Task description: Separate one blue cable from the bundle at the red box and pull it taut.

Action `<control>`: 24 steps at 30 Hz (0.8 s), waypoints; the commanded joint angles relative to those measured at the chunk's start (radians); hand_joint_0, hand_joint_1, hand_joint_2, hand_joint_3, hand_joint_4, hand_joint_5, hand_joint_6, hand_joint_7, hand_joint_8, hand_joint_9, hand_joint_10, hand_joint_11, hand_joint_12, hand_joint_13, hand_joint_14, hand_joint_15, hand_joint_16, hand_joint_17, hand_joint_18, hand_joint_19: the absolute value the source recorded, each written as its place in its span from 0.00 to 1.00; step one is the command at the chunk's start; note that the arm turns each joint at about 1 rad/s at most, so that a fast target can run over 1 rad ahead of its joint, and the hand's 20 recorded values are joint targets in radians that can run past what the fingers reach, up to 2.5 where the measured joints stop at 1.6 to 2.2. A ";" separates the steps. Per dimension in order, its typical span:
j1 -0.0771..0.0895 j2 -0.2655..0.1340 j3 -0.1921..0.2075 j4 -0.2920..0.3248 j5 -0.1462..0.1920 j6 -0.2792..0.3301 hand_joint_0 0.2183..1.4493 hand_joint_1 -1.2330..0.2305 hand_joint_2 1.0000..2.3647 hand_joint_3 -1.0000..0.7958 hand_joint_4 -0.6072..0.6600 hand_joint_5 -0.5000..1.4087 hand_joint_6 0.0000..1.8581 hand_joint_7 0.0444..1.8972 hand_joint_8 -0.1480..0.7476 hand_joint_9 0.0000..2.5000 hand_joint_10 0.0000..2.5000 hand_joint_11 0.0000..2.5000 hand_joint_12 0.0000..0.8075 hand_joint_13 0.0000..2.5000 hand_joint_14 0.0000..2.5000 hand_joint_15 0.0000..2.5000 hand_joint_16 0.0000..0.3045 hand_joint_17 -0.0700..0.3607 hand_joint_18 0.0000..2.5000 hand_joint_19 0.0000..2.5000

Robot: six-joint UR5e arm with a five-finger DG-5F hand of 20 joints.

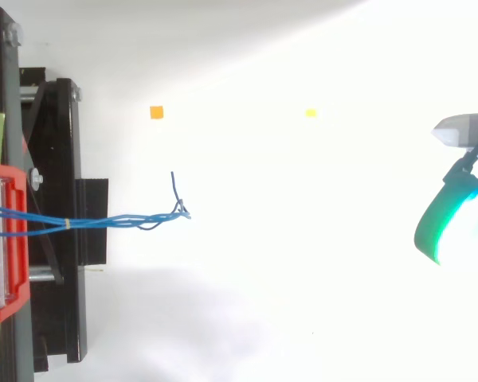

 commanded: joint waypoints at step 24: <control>-0.006 -0.002 0.000 0.000 0.008 0.006 0.28 0.46 0.00 0.28 0.61 0.11 0.27 0.36 0.45 0.01 0.00 0.02 0.43 0.00 0.00 0.03 0.18 0.46 0.00 0.13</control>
